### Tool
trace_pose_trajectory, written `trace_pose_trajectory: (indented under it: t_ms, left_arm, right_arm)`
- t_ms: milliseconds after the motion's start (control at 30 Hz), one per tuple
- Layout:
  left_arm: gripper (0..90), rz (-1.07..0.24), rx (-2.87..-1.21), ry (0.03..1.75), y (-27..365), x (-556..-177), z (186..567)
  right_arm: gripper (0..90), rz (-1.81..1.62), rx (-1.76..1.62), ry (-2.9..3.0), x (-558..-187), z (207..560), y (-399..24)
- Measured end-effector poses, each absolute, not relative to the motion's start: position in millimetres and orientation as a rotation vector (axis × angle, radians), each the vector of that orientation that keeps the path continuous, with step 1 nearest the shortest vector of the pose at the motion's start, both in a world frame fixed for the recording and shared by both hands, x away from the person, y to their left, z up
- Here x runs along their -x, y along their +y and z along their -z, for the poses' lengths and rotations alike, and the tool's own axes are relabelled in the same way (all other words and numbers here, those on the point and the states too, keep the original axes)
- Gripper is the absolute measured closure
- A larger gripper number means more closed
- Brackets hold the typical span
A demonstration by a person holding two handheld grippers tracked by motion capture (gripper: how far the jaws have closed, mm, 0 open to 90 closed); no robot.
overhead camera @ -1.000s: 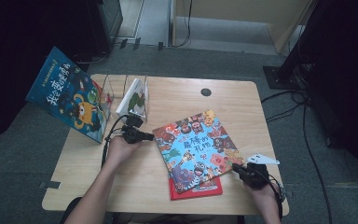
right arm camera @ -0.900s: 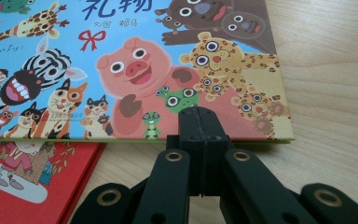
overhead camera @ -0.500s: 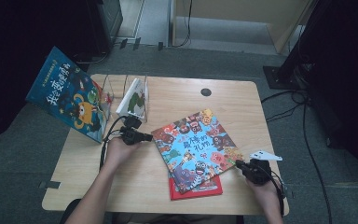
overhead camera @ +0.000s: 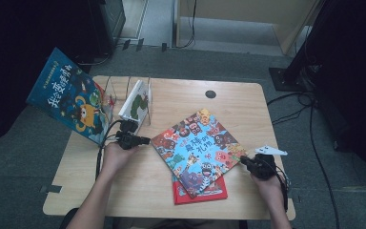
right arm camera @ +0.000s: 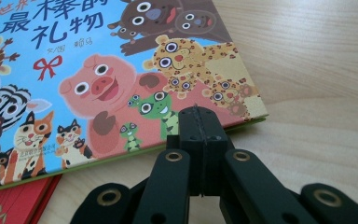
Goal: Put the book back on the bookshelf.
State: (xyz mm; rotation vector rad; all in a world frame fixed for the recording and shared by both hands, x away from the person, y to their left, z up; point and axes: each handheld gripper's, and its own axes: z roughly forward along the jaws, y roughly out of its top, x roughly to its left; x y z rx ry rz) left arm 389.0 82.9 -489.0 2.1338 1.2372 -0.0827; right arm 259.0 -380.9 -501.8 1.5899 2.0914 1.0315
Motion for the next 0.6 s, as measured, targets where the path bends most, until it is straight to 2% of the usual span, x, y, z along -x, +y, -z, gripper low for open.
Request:
trace_pose_trajectory:
  t_ms: [100,400,600]
  left_arm:
    - [90.0,0.096,-2.1,1.262,87.8,-390.9,493.6]
    - [90.0,0.06,-2.16,1.269,81.8,-386.6,498.4]
    - [90.0,0.116,-2.182,1.227,76.5,-376.0,497.5]
  right_arm:
    - [90.0,-1.034,-1.598,2.089,-265.7,501.8,-380.9]
    - [90.0,-1.026,-1.608,2.09,-280.7,503.0,-378.0]
    - [90.0,-1.053,-1.601,2.109,-285.0,503.3,-374.7]
